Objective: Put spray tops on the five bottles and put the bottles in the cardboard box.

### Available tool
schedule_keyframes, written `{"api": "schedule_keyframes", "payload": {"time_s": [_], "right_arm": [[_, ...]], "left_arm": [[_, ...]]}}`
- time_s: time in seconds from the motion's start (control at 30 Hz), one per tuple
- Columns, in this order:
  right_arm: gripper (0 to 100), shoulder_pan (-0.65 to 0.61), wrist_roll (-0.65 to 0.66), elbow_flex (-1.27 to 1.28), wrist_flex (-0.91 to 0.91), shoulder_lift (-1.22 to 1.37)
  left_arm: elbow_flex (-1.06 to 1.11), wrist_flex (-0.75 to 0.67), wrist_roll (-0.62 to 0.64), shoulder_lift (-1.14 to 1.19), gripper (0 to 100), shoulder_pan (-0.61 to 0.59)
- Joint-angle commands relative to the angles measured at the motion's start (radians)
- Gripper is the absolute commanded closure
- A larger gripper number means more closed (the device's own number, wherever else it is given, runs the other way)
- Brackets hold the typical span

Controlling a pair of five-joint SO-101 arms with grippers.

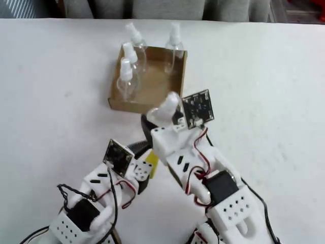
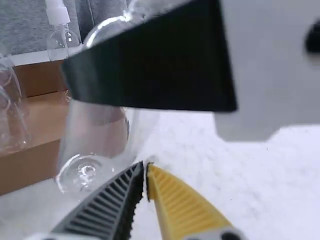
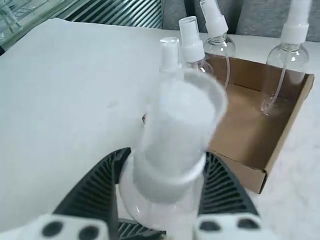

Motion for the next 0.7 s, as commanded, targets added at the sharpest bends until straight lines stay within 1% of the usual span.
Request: {"api": "schedule_keyframes", "payload": {"time_s": [0.0, 0.07, 0.17, 0.27, 0.33, 0.4, 0.47, 0.57, 0.67], "right_arm": [[98.3, -0.018, -0.003, -0.011, 0.010, -0.030], [98.3, -0.015, -0.002, 0.002, -0.016, -0.030], [98.3, -0.012, 0.012, 0.057, -0.125, -0.030], [98.3, -0.010, 0.107, 0.124, -0.282, -0.030], [98.3, 0.019, 0.133, 0.143, -0.375, -0.018], [98.3, 0.065, 0.140, 0.133, -0.455, 0.028], [98.3, 0.120, 0.140, 0.098, -0.515, 0.107], [98.3, 0.180, 0.137, 0.002, -0.542, 0.272], [98.3, 0.213, 0.132, -0.101, -0.547, 0.437]], "left_arm": [[-0.003, -0.023, 0.003, -0.010, 98, -0.022], [-0.003, -0.023, 0.003, -0.010, 98, -0.022], [-0.003, -0.009, 0.003, -0.010, 98, -0.022], [-0.003, 0.040, 0.002, -0.010, 98, -0.018], [-0.003, 0.061, 0.000, -0.010, 98, -0.018], [-0.003, 0.091, -0.051, -0.010, 98, -0.022], [-0.003, 0.147, -0.160, -0.012, 98, -0.036], [-0.003, 0.203, -0.304, -0.013, 98, -0.133], [-0.003, 0.206, -0.344, -0.013, 98, -0.286]]}}
